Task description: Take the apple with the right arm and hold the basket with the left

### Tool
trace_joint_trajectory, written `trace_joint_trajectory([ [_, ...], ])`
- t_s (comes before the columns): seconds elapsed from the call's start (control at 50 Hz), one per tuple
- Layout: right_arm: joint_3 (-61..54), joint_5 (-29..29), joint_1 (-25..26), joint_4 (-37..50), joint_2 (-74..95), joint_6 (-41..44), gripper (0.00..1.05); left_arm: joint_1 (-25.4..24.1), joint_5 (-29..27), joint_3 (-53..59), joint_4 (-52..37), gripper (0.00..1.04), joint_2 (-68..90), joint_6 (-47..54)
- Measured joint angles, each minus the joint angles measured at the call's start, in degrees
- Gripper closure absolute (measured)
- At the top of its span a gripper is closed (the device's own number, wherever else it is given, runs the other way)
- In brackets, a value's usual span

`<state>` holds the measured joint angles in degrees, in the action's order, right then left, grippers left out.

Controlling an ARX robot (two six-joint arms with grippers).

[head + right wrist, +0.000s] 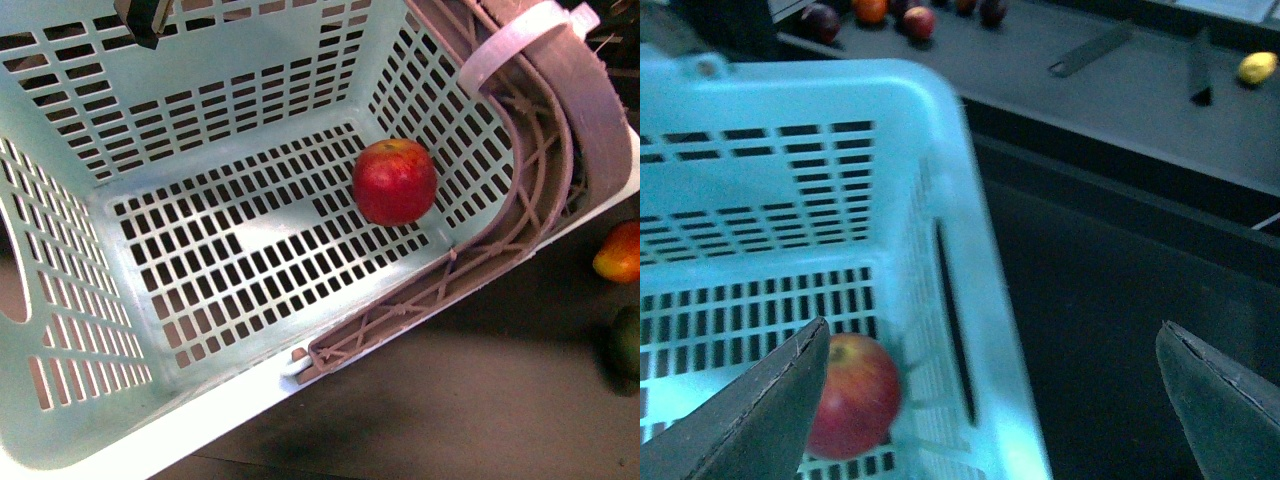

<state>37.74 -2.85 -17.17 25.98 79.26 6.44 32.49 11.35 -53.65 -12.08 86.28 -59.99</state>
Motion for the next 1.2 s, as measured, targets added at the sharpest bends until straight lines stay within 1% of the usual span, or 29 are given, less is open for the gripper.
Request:
trace_joint_trajectory([
  [0.12, -2.0, -0.7, 3.8, -1.1, -5.1, -0.8, 0.09, -0.1, -1.1, 0.0, 0.0, 0.87, 0.0, 0.5],
  [0.3, -5.1, -2.8, 10.2, -3.6, -11.7, 0.2, 0.09, -0.1, -0.5, 0.0, 0.0, 0.87, 0.0, 0.5],
  [0.44, -5.7, -4.0, 12.2, -3.7, -13.3, 1.6, 0.09, 0.0, 0.1, 0.0, 0.0, 0.87, 0.0, 0.4],
  [0.46, -6.3, -3.4, 12.4, -2.0, -13.3, 0.9, 0.11, 0.0, 0.3, 0.0, 0.0, 0.87, 0.0, 0.2],
  [0.48, -7.9, -2.2, 12.6, 2.8, -13.3, -0.3, 0.16, 0.0, 0.3, 0.0, 0.0, 0.87, 0.0, 0.2],
  [0.521, -10.6, -1.5, 12.7, 8.7, -13.5, -1.9, 0.23, 0.1, 0.3, 0.0, 0.0, 0.87, 0.0, 0.2],
  [0.561, -13.1, -1.1, 12.9, 12.7, -14.1, -3.3, 0.3, 0.1, 0.3, 0.0, 0.0, 0.87, 0.0, 0.1],
  [0.601, -14.7, -0.9, 13.1, 14.3, -14.8, -4.0, 0.35, 0.0, 0.2, 0.0, 0.0, 0.87, 0.0, 0.2],
  [0.641, -16.5, -0.7, 13.3, 15.3, -16.2, -4.5, 0.42, 0.0, 0.0, 0.0, 0.0, 0.87, 0.0, 0.2],
  [0.701, -18.2, 0.0, 13.9, 15.7, -17.7, -4.9, 0.49, 0.0, -0.4, 0.0, 0.0, 0.87, 0.0, 0.2],
  [0.741, -19.6, 2.3, 15.3, 15.9, -18.9, -5.2, 0.56, 0.0, -0.5, 0.0, 0.0, 0.87, 0.0, 0.3],
  [0.881, -23.1, 2.5, 17.0, 16.0, -21.9, -5.6, 0.75, 0.0, -0.4, 0.0, 0.0, 0.87, 0.0, 0.3],
  [0.961, -25.4, 2.7, 17.0, 15.9, -24.4, -5.7, 0.89, 0.0, -0.4, 0.0, 0.0, 0.87, 0.0, 0.3],
  [0.981, -26.1, 2.7, 17.0, 15.8, -25.4, -5.7, 0.94, 0.0, -0.4, 0.0, 0.0, 0.87, 0.0, 0.3],
  [1.021, -27.0, 2.7, 17.1, 15.5, -26.7, -5.7, 1.01, 0.0, -0.2, 0.0, 0.0, 0.87, 0.0, 0.3],
  [1.201, -30.7, 2.7, 17.1, 13.0, -32.7, -5.8, 1.03, 0.0, -0.2, 0.0, 0.0, 0.87, 0.0, 0.2],
])
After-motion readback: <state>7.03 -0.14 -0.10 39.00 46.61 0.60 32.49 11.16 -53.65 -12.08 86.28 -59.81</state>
